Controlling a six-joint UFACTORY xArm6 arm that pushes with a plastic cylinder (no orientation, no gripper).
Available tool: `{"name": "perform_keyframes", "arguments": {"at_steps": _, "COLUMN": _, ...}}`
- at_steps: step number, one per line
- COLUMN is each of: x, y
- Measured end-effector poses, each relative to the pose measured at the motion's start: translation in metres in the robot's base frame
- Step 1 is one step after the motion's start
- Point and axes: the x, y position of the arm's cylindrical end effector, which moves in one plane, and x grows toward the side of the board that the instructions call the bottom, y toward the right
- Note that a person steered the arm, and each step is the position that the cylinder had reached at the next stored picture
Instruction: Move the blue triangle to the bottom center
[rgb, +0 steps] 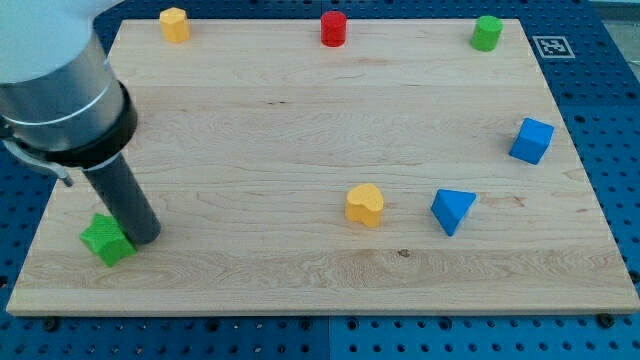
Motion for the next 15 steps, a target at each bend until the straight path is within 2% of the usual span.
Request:
{"name": "perform_keyframes", "arguments": {"at_steps": 1, "x": -0.001, "y": -0.005}}
{"name": "perform_keyframes", "arguments": {"at_steps": 3, "x": -0.045, "y": 0.022}}
{"name": "perform_keyframes", "arguments": {"at_steps": 4, "x": -0.047, "y": 0.049}}
{"name": "perform_keyframes", "arguments": {"at_steps": 7, "x": -0.045, "y": 0.054}}
{"name": "perform_keyframes", "arguments": {"at_steps": 11, "x": -0.018, "y": 0.061}}
{"name": "perform_keyframes", "arguments": {"at_steps": 14, "x": -0.025, "y": 0.061}}
{"name": "perform_keyframes", "arguments": {"at_steps": 15, "x": -0.040, "y": 0.060}}
